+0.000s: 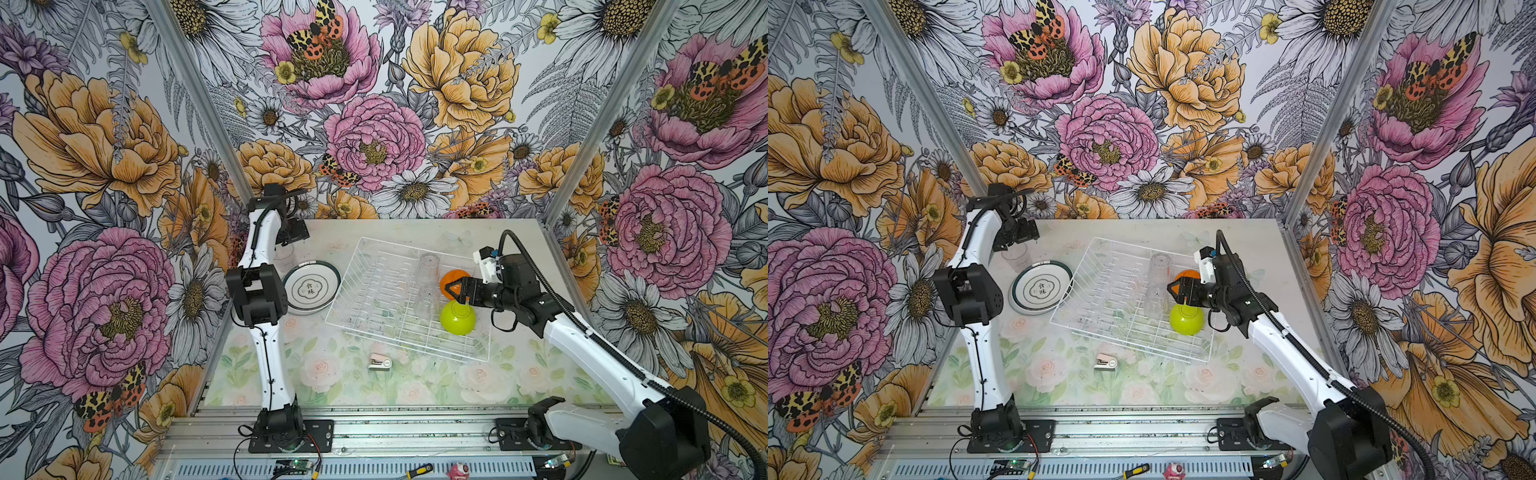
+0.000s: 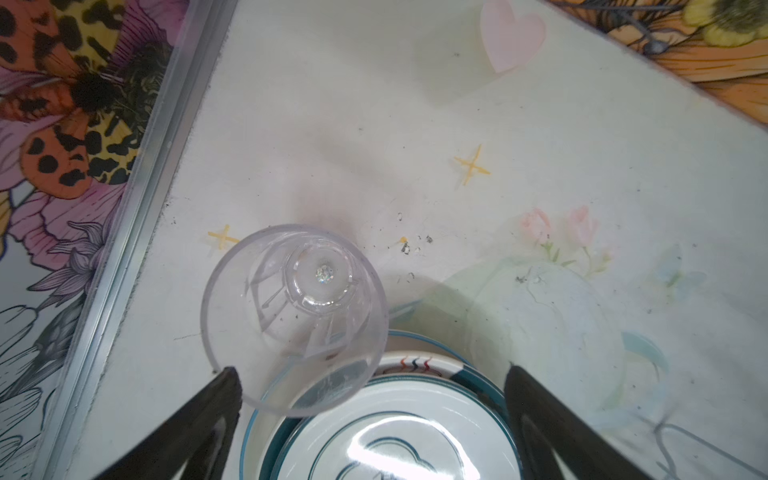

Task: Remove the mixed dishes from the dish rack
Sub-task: 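Lower the cup upright onto the table and open the left gripper, then raise the left gripper over the rack while the right gripper lowers onto another cup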

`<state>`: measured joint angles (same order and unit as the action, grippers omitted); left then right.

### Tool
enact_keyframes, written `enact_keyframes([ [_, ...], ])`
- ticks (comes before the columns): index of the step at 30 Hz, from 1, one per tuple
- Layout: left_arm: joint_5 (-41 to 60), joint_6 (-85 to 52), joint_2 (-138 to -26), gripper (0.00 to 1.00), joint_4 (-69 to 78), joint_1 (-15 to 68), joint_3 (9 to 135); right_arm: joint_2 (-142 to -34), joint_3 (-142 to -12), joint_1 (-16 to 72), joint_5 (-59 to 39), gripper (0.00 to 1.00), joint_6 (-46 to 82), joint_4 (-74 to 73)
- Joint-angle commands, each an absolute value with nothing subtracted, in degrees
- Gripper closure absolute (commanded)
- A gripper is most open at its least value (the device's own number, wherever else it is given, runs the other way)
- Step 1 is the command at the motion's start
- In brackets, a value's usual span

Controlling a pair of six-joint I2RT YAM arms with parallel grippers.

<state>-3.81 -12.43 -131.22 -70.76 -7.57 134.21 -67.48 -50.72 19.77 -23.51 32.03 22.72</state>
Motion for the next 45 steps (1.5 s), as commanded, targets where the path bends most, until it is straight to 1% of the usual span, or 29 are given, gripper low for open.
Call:
enact_keyframes([
  [1,-3.32,-12.62,-123.09,0.01,-70.75,-6.87,132.30,-69.08,-52.12,19.23,-21.72,0.18,32.69,23.47],
  [4,-2.86,-13.01,-117.24,0.01,-70.62,-5.95,127.83,-70.35,-52.14,19.52,-20.72,0.19,34.02,23.56],
  [9,-3.66,-12.51,-107.29,0.01,-70.32,-1.31,117.40,-71.91,-53.02,22.46,-18.22,0.19,35.82,23.67],
  [16,-5.44,-15.21,-94.76,0.01,-68.37,9.63,100.53,-77.12,-56.48,27.72,-12.50,0.19,37.70,24.41],
  [19,-3.55,-17.97,-91.46,0.01,-65.59,13.73,93.96,-79.00,-57.10,29.46,-8.87,0.20,38.95,24.43],
  [23,1.09,-21.15,-88.76,0.01,-61.18,18.45,88.78,-82.04,-58.43,30.71,-8.09,0.20,39.60,24.39],
  [27,0.75,-22.32,-86.72,0.01,-56.70,21.94,85.09,-84.85,-60.05,32.66,-6.36,0.19,39.60,24.43],
  [33,2.67,-24.34,-84.46,0.02,-47.59,22.65,77.00,-87.87,-61.65,35.15,-4.32,0.18,39.92,24.43],
  [45,4.14,-22.52,-83.70,0.01,-46.48,23.55,75.88,-92.33,-64.07,37.15,-0.06,0.16,40.12,25.26],
])
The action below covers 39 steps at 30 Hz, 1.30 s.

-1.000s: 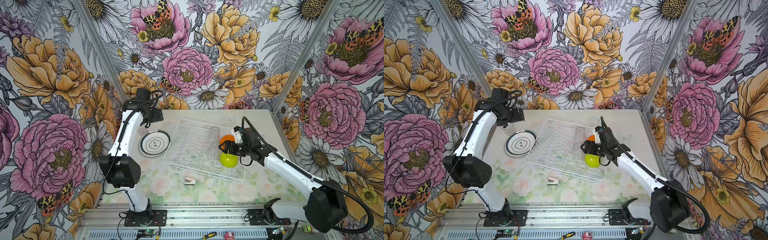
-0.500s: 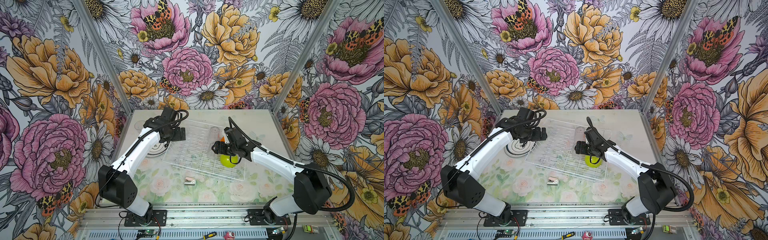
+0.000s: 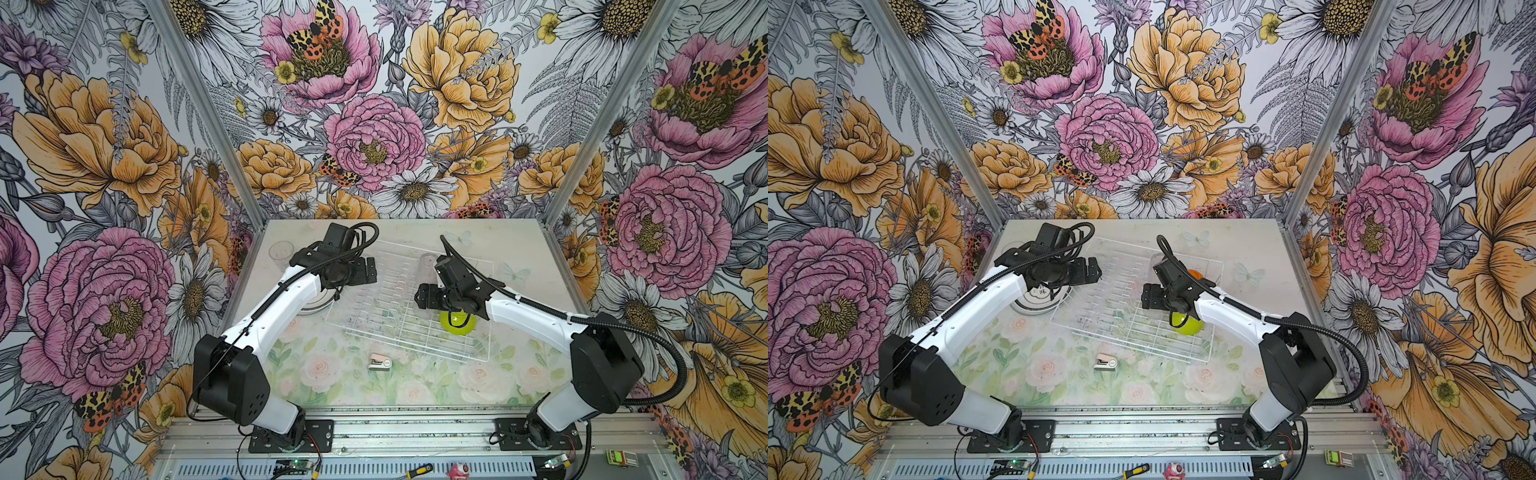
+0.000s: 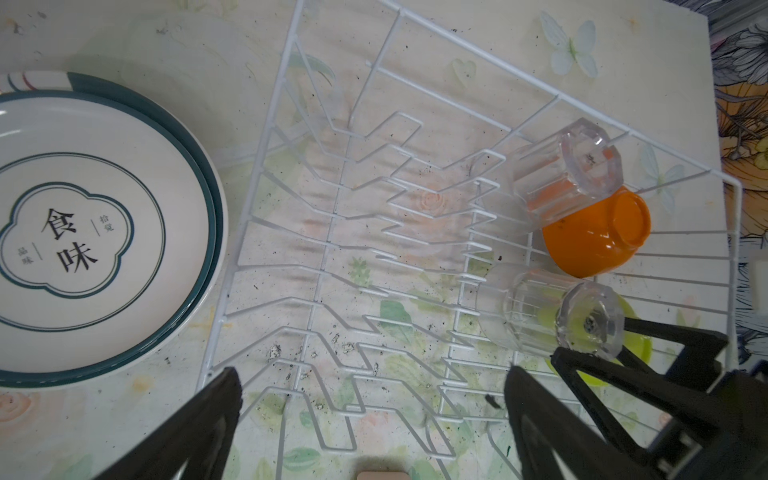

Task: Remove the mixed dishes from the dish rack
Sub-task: 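Raise the left gripper over the rack while the right gripper lowers onto another cup, then close the right gripper on the second clear glass cup while the left gripper waits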

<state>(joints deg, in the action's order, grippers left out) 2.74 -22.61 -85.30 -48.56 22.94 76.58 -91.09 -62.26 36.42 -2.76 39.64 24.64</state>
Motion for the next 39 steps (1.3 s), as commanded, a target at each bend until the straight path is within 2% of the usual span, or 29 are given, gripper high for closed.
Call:
enact_keyframes([
  [1,4.05,-22.41,-83.60,0.01,-46.49,23.55,75.74,-92.54,-64.22,37.22,0.52,0.16,40.11,25.39],
  [19,6.01,-22.42,-84.16,0.01,-45.88,24.61,76.03,-95.81,-65.58,37.44,3.56,0.17,41.63,25.47],
  [31,6.15,-22.73,-84.93,0.01,-45.26,26.43,75.77,-94.28,-65.13,37.46,3.86,0.34,42.41,25.40],
  [39,5.62,-22.76,-85.61,0.01,-45.25,27.77,75.41,-92.68,-64.78,37.36,3.22,0.38,42.31,25.40],
])
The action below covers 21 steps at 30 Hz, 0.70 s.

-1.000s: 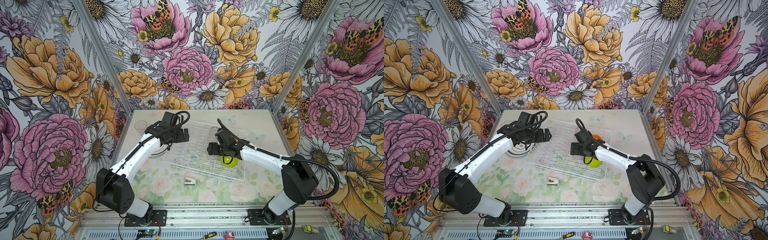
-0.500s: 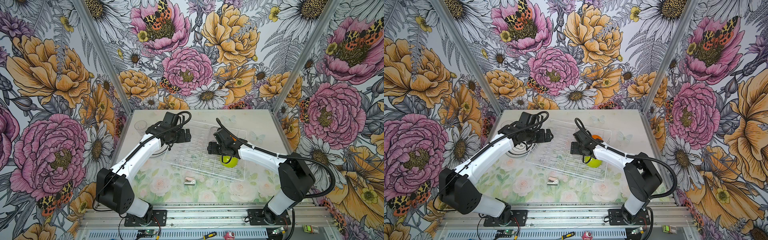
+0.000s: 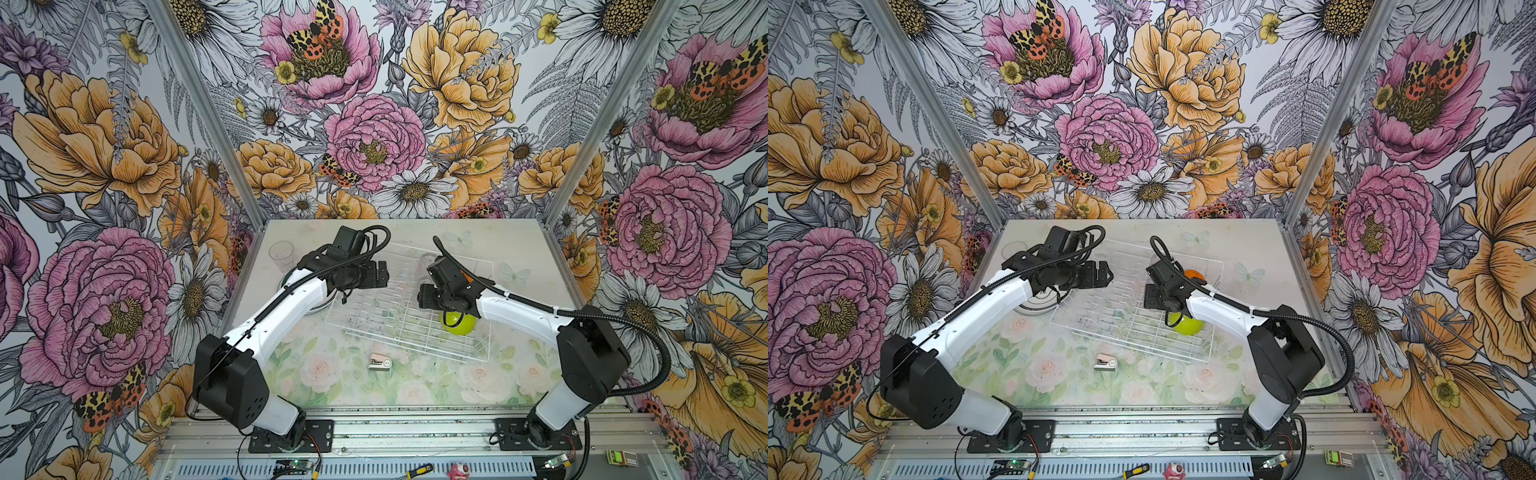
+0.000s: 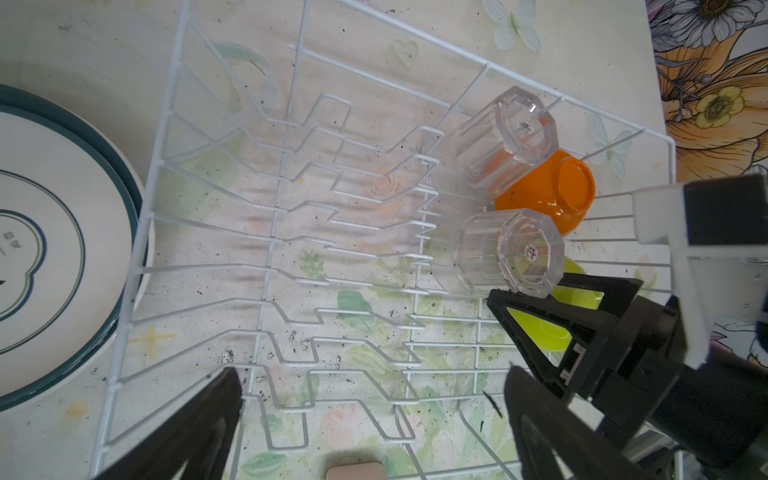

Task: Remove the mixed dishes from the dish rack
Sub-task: 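Close the right gripper on the second clear glass cup while the left gripper waits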

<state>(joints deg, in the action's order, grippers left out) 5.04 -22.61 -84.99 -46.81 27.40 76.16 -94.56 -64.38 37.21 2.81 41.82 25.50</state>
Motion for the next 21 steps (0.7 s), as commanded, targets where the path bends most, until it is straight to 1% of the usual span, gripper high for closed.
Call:
enact_keyframes([
  [1,5.63,-22.77,-85.69,0.01,-45.18,27.86,75.41,-92.45,-64.54,37.38,3.38,0.39,42.56,25.40],
  [8,5.66,-22.61,-86.17,0.01,-45.25,27.87,75.61,-91.66,-63.56,37.41,3.99,0.40,42.81,25.40],
  [11,5.55,-22.67,-86.37,0.01,-45.26,27.95,75.64,-92.55,-63.83,37.18,3.96,0.34,42.73,25.36],
  [15,5.37,-22.70,-86.48,0.01,-45.26,27.93,75.52,-93.89,-65.10,37.18,3.96,0.34,42.02,25.36],
  [21,5.06,-22.76,-86.63,0.01,-45.24,28.01,75.41,-95.55,-66.96,37.13,5.66,0.26,40.97,25.05],
])
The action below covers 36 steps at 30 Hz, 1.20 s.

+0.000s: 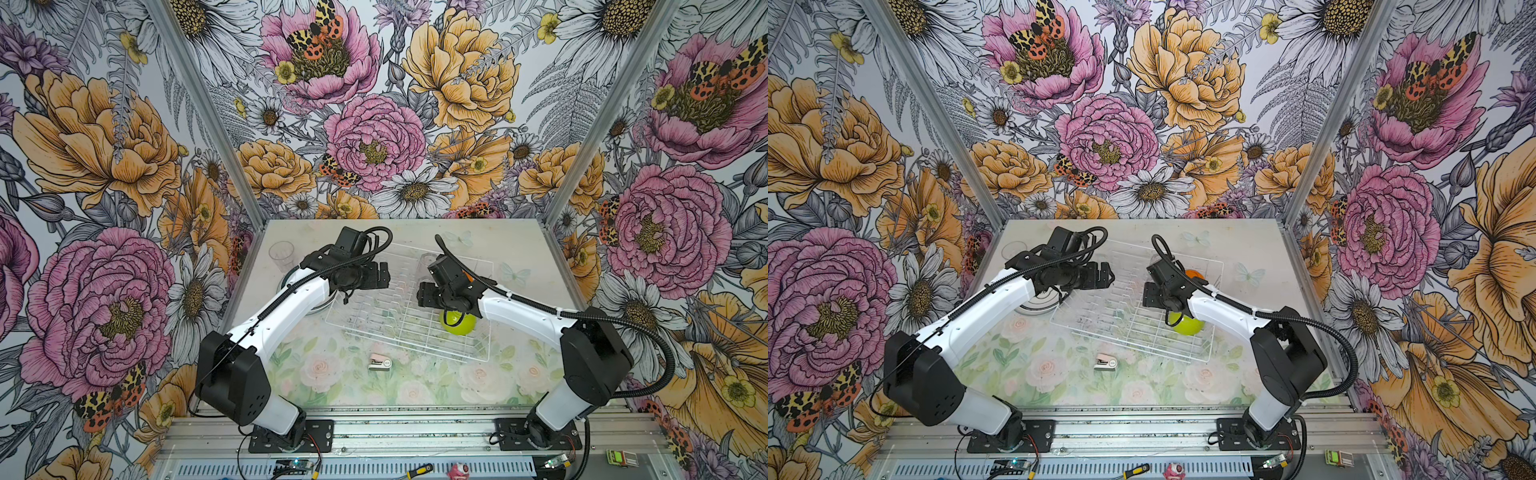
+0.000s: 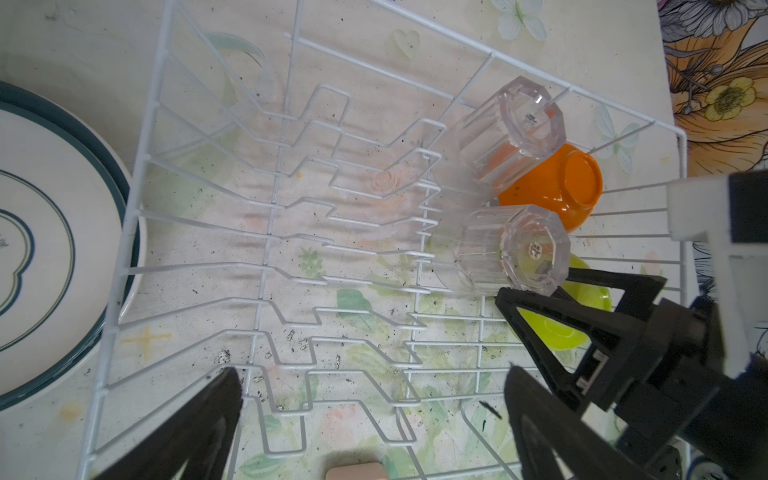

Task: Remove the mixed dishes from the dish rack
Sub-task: 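Close the right gripper on the second clear glass cup while the left gripper waits, then lift the glass cup with the right gripper while the left gripper moves toward it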

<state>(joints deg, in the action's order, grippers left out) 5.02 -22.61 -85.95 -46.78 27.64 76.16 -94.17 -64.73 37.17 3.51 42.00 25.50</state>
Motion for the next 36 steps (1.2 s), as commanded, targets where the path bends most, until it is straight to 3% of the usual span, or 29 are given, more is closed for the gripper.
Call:
enact_keyframes([
  [1,5.10,-22.76,-86.66,0.01,-45.24,27.98,75.41,-95.98,-67.46,37.14,5.67,0.23,40.68,24.96],
  [28,5.18,-24.17,-87.63,0.01,-45.26,28.98,74.62,-103.42,-73.82,36.97,9.16,0.13,38.50,23.91],
  [32,5.10,-24.36,-87.46,0.01,-45.22,28.99,74.44,-104.40,-74.16,36.91,9.57,0.13,38.70,23.73],
  [36,5.01,-24.44,-87.45,0.01,-45.24,29.13,74.47,-104.95,-74.49,36.74,8.88,0.19,38.87,23.69],
])
